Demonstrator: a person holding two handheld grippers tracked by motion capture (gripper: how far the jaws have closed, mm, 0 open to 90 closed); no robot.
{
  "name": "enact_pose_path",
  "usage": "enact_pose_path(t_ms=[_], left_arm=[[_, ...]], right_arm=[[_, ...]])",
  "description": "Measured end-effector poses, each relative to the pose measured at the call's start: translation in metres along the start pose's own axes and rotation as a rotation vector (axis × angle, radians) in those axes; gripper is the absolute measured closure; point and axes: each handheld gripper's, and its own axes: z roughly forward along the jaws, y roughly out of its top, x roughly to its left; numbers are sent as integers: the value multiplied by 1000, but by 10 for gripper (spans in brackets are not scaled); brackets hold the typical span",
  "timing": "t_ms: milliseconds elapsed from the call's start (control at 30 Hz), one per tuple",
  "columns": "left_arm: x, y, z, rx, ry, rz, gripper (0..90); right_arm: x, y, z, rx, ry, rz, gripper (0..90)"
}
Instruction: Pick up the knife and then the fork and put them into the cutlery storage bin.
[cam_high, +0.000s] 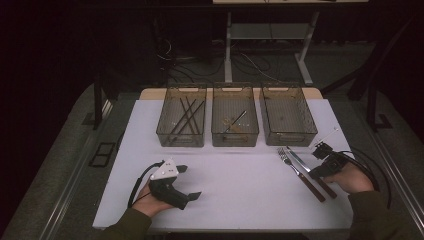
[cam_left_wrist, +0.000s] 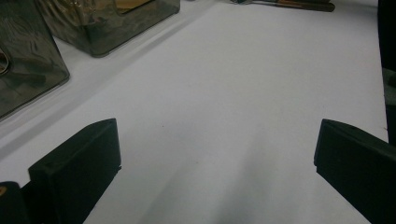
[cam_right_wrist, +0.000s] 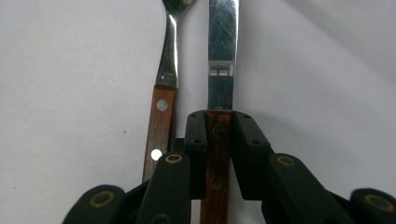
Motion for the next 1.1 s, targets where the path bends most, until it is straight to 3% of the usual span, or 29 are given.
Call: enact_pose_path(t_ms=[133,300,700,867,1100], left_arm=[[0,0,-1,-5,-1,-3,0],[0,0,-1,-6,-1,-7,0],[1,0,-2,-12,-4,-10,0],[1,0,-2,-14,-8,-13,0],[1,0,-2,-19,-5,-20,0]], right_arm=[[-1,-4,-6,-68,4,-7,769],[-4,-10,-15,-181,43,-13,770],[-15,-19,-32,-420,106,17,769],[-17,-20,-36,-515,116,35,769],[-22,-17,-42,-629,96,65,769]])
